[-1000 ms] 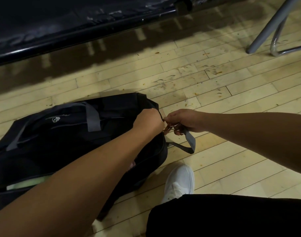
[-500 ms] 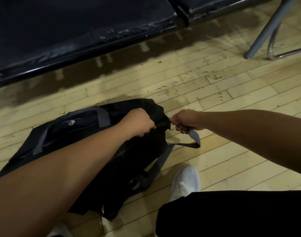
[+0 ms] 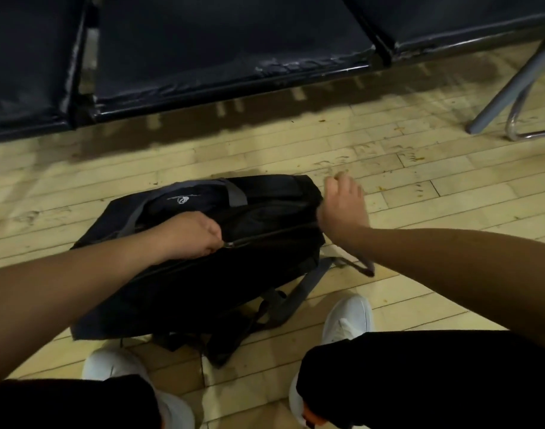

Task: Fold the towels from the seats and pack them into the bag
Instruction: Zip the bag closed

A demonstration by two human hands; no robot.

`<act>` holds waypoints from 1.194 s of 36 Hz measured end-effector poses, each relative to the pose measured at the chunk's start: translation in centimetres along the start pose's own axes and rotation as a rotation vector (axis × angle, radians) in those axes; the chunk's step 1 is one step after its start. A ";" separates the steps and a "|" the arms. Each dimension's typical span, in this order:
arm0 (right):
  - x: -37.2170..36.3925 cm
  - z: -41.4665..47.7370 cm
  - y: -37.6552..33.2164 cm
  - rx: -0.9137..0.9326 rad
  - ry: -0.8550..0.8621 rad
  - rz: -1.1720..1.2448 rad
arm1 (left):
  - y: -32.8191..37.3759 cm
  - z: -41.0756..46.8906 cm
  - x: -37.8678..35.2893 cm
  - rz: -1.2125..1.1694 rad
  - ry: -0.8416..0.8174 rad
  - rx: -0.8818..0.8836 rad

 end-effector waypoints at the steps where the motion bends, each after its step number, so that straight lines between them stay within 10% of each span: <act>1: 1.4 -0.6 -4.0 0.256 0.062 0.057 | -0.1 -0.3 0.1 -0.005 0.020 -0.019; 5: 0.9 -5.0 -14.6 0.821 -0.137 0.146 | -1.4 -1.4 0.3 -0.131 0.077 -0.045; 32: -0.7 -2.7 -15.5 0.282 -0.281 0.003 | -25.2 -10.8 7.8 -0.125 0.284 0.378; 43: -2.8 -6.9 -36.4 0.673 -0.359 0.028 | -28.8 -11.1 7.2 -0.417 0.305 0.290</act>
Point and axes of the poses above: each hand's wrist, its own z-axis towards the middle knuckle, its own x-axis out of the back of the hand, y = z × x, the point moved 10 cm from there along z, towards the middle knuckle, and after that the axes turned 8 degrees about z, right-handed, at the moved point
